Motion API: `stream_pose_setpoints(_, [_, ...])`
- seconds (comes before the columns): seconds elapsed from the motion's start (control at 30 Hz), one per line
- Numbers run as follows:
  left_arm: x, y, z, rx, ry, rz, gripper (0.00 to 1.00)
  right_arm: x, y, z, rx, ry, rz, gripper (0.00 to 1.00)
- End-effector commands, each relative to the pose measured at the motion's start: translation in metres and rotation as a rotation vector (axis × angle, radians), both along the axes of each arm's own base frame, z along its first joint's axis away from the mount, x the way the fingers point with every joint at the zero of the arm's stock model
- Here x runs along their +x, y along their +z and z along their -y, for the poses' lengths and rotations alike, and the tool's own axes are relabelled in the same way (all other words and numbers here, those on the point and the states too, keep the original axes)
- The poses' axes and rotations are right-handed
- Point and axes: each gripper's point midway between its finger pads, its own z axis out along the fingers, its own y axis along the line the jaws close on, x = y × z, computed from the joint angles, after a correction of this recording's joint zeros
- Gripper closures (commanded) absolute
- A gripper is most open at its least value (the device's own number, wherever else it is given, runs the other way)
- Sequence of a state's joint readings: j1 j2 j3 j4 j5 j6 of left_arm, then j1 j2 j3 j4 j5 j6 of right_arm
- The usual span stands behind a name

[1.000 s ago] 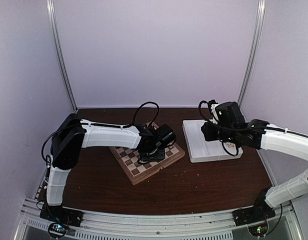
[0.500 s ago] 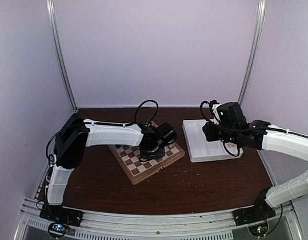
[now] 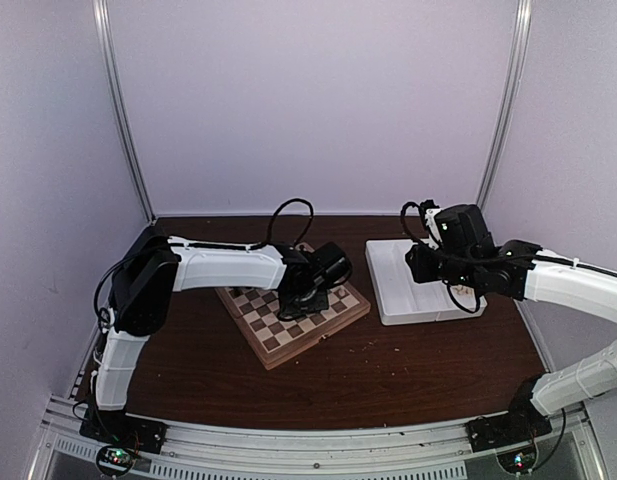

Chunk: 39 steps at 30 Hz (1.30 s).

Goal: Set up the chess pieces on the board
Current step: Pick up the chess piece from the chessboard.

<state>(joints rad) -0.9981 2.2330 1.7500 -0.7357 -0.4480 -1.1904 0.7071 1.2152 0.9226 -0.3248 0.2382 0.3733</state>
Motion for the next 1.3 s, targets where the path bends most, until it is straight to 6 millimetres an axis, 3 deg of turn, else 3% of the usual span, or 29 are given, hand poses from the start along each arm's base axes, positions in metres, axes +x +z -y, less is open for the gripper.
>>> stream_pose_setpoints(0.0, [0.001, -0.009, 0.0, -0.006, 0.012, -0.041, 0.77, 0.0, 0.002, 0.002, 0.014, -0.003, 0.009, 0.67])
stream_pose_setpoints(0.2, [-0.003, -0.002, 0.001, -0.026, 0.025, -0.06, 0.75, -0.001, -0.003, -0.003, 0.022, 0.018, -0.002, 0.67])
stream_pose_setpoints(0.3, [-0.004, 0.0, 0.001, -0.034, 0.033, -0.066, 0.6, -0.001, -0.005, -0.006, 0.032, 0.034, -0.006, 0.66])
stream_pose_setpoints(0.57, [-0.016, -0.009, 0.002, -0.055, 0.044, -0.121, 0.6, -0.001, -0.006, -0.009, 0.042, 0.04, -0.008, 0.66])
stream_pose_setpoints(1.1, [-0.015, -0.009, 0.006, -0.077, 0.069, -0.121, 0.79, -0.002, -0.005, -0.011, 0.046, 0.058, -0.007, 0.66])
stream_pose_setpoints(1.27, [-0.012, 0.005, 0.005, -0.101, 0.087, -0.098, 0.87, -0.006, -0.007, -0.023, 0.074, 0.129, 0.0, 0.66])
